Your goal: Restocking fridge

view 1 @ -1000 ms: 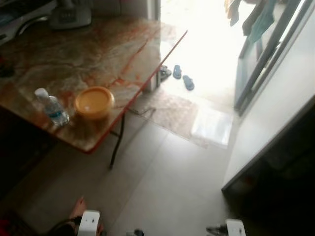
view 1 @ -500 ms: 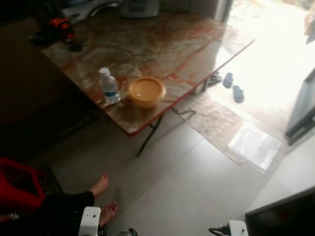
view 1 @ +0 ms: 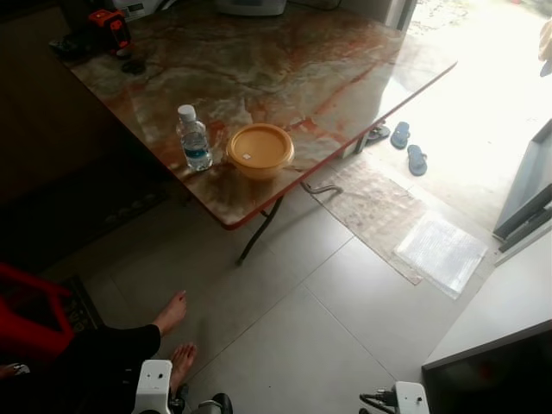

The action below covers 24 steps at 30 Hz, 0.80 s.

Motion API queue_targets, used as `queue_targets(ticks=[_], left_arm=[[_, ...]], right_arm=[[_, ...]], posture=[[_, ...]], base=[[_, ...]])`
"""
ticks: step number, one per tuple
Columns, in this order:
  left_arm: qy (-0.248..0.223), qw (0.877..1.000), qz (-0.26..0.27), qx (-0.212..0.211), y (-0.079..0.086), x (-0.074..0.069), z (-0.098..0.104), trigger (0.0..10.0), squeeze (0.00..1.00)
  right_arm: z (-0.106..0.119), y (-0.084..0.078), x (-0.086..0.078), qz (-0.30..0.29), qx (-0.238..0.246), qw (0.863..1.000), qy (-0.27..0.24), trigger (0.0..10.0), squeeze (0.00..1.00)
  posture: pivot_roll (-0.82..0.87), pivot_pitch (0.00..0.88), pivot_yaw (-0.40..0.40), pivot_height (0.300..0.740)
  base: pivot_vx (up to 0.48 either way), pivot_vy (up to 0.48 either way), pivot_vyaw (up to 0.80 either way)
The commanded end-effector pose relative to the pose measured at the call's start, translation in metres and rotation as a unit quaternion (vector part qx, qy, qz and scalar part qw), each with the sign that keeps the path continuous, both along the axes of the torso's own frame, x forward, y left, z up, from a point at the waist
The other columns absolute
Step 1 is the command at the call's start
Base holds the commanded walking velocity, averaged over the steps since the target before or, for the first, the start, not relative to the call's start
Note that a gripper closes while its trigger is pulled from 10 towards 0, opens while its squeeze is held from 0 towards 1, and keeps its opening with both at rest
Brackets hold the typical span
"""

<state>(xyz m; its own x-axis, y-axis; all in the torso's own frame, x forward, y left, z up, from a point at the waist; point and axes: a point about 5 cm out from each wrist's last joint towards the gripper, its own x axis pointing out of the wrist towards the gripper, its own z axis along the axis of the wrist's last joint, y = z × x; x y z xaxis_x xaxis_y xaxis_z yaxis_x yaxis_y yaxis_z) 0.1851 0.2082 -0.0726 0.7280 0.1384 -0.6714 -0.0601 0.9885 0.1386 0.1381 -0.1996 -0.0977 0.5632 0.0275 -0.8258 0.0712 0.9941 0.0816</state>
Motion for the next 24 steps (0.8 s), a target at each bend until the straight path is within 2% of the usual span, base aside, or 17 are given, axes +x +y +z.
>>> queue_targets(ticks=[1, 12, 17, 19, 20, 24], left_arm=[[0.023, 1.0, -0.001, 0.001, 0.002, -0.009, -0.005, 10.0, 0.0], [0.015, 1.0, 0.012, 0.0, 0.001, 0.003, 0.0, 10.0, 0.0], [0.016, 1.0, 0.015, 0.0, 0.003, -0.003, -0.003, 10.0, 0.0], [0.001, 1.0, 0.015, 0.005, 0.009, 0.006, 0.004, 10.0, 0.0], [0.002, 1.0, 0.023, 0.01, 0.014, 0.005, 0.004, 10.0, 0.0], [0.011, 0.999, 0.035, 0.01, 0.019, -0.003, 0.001, 10.0, 0.0]], right_arm=[[-0.006, 0.003, -0.016, -0.007, 0.006, 1.0, 0.029, 10.0, 0.0], [-0.003, 0.005, -0.004, -0.011, 0.005, 1.0, 0.02, 10.0, 0.0], [-0.005, 0.004, -0.011, -0.022, 0.012, 0.999, 0.021, 10.0, 0.0], [-0.006, 0.004, -0.014, -0.013, 0.009, 1.0, 0.026, 10.0, 0.0], [-0.007, 0.003, -0.017, -0.008, 0.007, 0.999, 0.033, 10.0, 0.0], [-0.008, 0.003, -0.022, -0.004, 0.009, 0.999, 0.036, 10.0, 0.0]], posture=[[-0.17, 0.199, -0.011, 0.74], [-0.14, 0.161, -0.007, 0.74], [-0.14, 0.179, -0.004, 0.74], [-0.13, 0.184, -0.009, 0.74], [-0.12, 0.191, -0.013, 0.74], [-0.12, 0.205, -0.016, 0.74]], base=[[0.0, 0.0, 0.0], [0.0, 0.0, 0.0], [0.0, 0.0, 0.0], [0.0, 0.0, 0.0], [0.0, 0.0, 0.0], [0.0, 0.0, 0.0]])
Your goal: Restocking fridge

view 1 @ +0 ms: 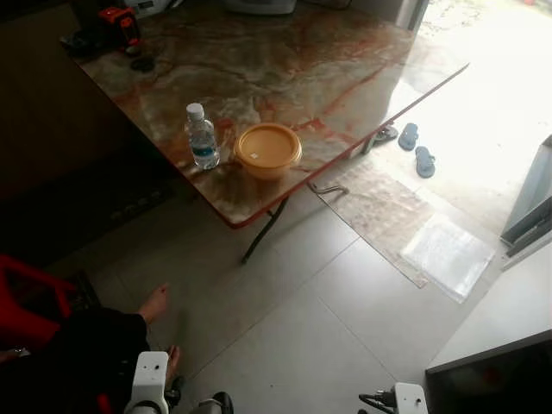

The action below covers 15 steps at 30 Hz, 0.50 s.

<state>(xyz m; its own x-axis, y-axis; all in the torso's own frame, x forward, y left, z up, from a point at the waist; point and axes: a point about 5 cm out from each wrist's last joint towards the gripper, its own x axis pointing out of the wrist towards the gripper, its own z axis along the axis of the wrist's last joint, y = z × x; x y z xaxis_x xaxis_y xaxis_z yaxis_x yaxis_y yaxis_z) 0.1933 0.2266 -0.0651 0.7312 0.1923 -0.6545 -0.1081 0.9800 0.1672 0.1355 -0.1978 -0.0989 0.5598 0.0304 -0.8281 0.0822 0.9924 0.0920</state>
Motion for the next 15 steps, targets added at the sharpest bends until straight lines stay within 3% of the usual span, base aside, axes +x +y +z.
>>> queue_targets(ticks=[1, 9, 15], left_arm=[[0.022, 1.0, 0.006, -0.006, 0.0002, -0.0137, -0.0074, 10.0, 0.0], [0.034, 0.999, -0.002, -0.006, -0.0031, -0.02, -0.0113, 10.0, 0.0], [0.029, 1.0, -0.004, -0.008, -0.0053, -0.015, -0.0096, 10.0, 0.0]], right_arm=[[-0.0066, 0.0004, -0.0201, 0.006, 0.003, 1.0, 0.03, 10.0, 0.0], [-0.006, 0.0002, -0.0198, 0.001, 0.001, 1.0, 0.021, 10.0, 0.0], [-0.0061, -0.0015, -0.0196, 0.012, -0.004, 1.0, 0.028, 10.0, 0.0]], posture=[[-0.13, 0.222, -0.018, 0.74], [-0.14, 0.219, -0.015, 0.74], [-0.12, 0.212, -0.025, 0.74]], base=[[0.0, 0.0, 0.0], [0.0, 0.0, 0.0], [0.0, 0.0, 0.0]])
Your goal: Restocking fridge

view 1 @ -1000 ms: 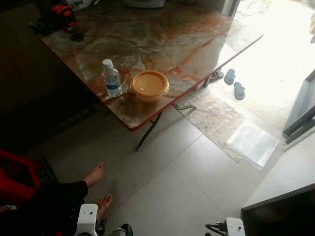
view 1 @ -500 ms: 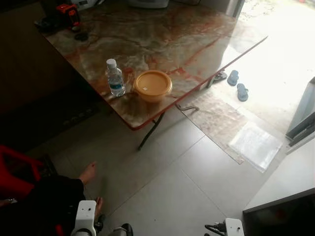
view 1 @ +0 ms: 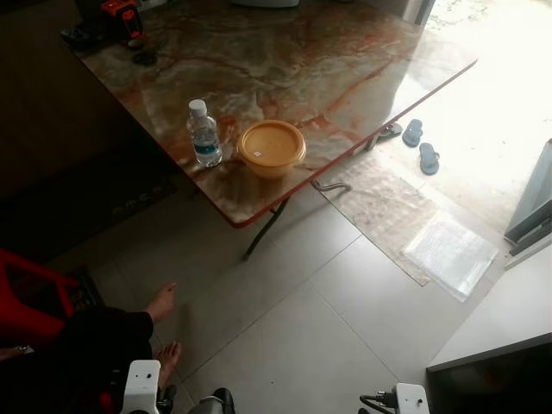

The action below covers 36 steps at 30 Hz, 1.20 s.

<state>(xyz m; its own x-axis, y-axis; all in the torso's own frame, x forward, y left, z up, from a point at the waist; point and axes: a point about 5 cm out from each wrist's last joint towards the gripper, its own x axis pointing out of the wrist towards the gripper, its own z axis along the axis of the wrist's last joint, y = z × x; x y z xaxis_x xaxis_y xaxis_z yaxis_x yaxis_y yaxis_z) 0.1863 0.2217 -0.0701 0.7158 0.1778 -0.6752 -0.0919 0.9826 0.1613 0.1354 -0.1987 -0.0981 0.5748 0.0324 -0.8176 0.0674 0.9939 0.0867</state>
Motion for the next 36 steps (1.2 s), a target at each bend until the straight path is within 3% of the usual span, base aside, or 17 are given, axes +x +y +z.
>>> queue_targets(ticks=[1, 11, 36], left_arm=[[0.015, 1.0, 0.001, -0.004, -0.0009, -0.0065, -0.0041, 10.0, 0.0], [0.018, 1.0, 0.003, -0.004, -0.0013, -0.0083, -0.0051, 10.0, 0.0], [0.024, 1.0, -0.009, -0.006, -0.0061, -0.0108, -0.0073, 10.0, 0.0]], right_arm=[[-0.0066, -0.001, -0.0186, 0.007, -0.001, 0.999, 0.038, 10.0, 0.0], [-0.0064, -0.001, -0.0174, 0.014, -0.005, 0.999, 0.04, 10.0, 0.0], [-0.0073, -0.0015, -0.0194, -0.016, -0.008, 0.999, 0.041, 10.0, 0.0]], posture=[[-0.12, 0.205, -0.027, 0.74], [-0.11, 0.159, -0.027, 0.74], [-0.12, 0.146, -0.024, 0.74]], base=[[0.0, 0.0, 0.0], [0.0, 0.0, 0.0], [0.25, 0.0, 0.0]])
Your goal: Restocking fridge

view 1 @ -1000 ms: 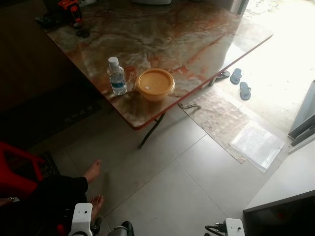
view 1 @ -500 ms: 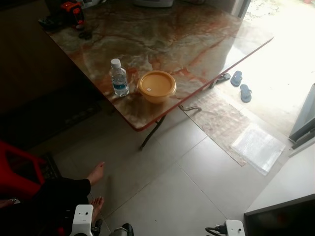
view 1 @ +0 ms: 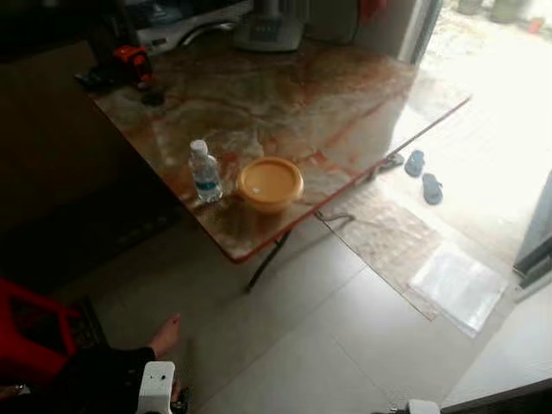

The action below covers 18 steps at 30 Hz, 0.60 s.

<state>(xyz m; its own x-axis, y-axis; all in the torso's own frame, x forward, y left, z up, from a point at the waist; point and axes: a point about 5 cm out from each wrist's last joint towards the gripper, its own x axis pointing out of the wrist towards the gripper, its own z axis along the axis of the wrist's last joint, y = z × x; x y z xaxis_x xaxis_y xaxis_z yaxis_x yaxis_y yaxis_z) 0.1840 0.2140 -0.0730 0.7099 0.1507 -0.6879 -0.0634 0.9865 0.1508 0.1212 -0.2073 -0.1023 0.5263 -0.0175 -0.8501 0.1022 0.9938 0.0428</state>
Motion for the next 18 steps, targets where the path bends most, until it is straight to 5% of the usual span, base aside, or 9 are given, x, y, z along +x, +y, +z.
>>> queue_targets(ticks=[1, 12, 18], left_arm=[[0.016, 1.0, 0.004, 0.0, 0.002, -0.009, -0.004, 10.0, 0.0], [0.01, 1.0, 0.006, 0.002, 0.002, -0.006, -0.003, 10.0, 0.0], [-0.015, 1.0, 0.007, 0.002, 0.001, 0.003, 0.003, 10.0, 0.0]], right_arm=[[-0.003, 0.007, -0.005, -0.001, 0.012, 1.0, 0.012, 10.0, 0.0], [-0.003, 0.007, -0.004, 0.001, 0.01, 1.0, 0.01, 10.0, 0.0], [-0.002, 0.007, -0.002, 0.007, 0.009, 1.0, 0.005, 10.0, 0.0]], posture=[[-0.12, 0.146, -0.024, 0.74], [-0.12, 0.176, -0.025, 0.74], [-0.11, 0.191, -0.026, 0.74]], base=[[0.255, 0.0, 0.0], [0.251, 0.0, 0.0], [0.0, 0.0, 0.2]])
